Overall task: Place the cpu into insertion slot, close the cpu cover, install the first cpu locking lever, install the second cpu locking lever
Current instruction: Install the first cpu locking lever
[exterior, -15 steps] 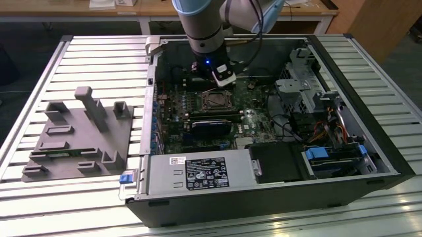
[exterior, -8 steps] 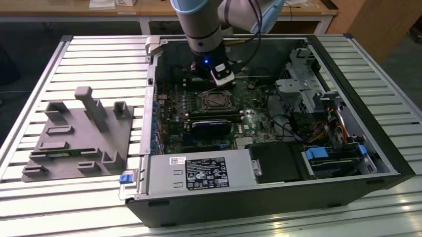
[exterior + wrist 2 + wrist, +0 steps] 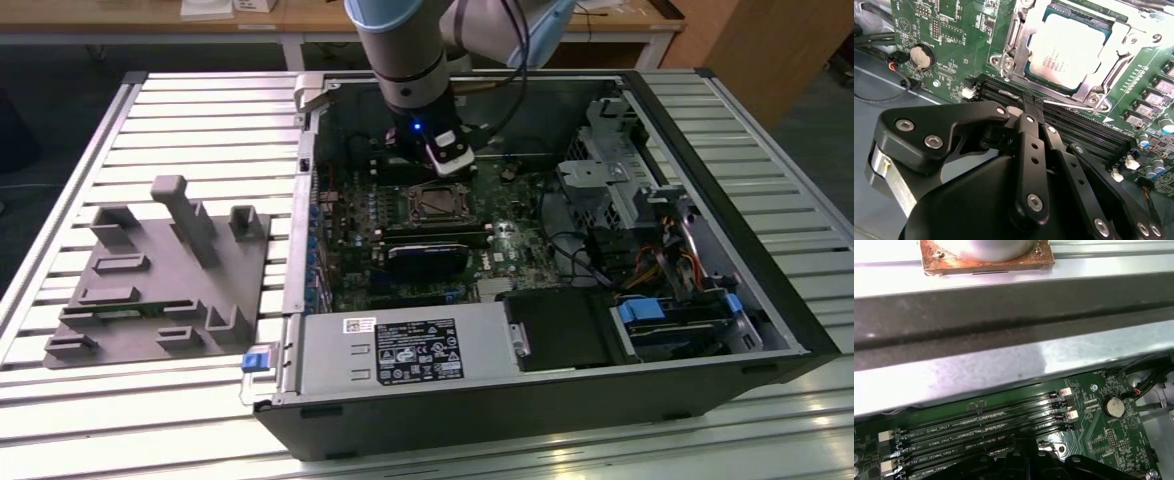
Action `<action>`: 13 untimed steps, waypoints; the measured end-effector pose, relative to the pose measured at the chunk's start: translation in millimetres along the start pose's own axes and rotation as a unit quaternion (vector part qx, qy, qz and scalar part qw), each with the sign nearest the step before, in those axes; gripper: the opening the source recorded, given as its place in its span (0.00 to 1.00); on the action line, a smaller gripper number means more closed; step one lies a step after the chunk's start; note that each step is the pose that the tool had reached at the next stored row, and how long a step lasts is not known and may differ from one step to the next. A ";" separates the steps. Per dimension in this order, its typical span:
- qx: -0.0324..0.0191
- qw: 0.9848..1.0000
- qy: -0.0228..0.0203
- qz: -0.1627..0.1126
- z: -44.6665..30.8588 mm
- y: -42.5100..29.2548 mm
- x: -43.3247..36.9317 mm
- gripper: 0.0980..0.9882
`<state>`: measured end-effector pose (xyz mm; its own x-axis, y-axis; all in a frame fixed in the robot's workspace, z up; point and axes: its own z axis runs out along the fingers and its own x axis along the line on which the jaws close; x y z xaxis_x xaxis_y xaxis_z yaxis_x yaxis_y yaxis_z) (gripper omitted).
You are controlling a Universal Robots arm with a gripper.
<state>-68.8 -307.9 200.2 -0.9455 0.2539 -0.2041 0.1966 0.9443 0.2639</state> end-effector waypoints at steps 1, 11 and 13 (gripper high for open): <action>0.000 1.000 0.000 0.000 0.3 0.0 0.2 0.01; 0.000 1.000 0.000 0.000 2.3 2.3 1.8 0.01; 0.000 1.000 0.000 0.000 2.4 2.4 2.2 0.01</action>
<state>-69.9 -304.6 198.1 -0.9454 0.2537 -0.2048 0.1965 0.9446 0.2630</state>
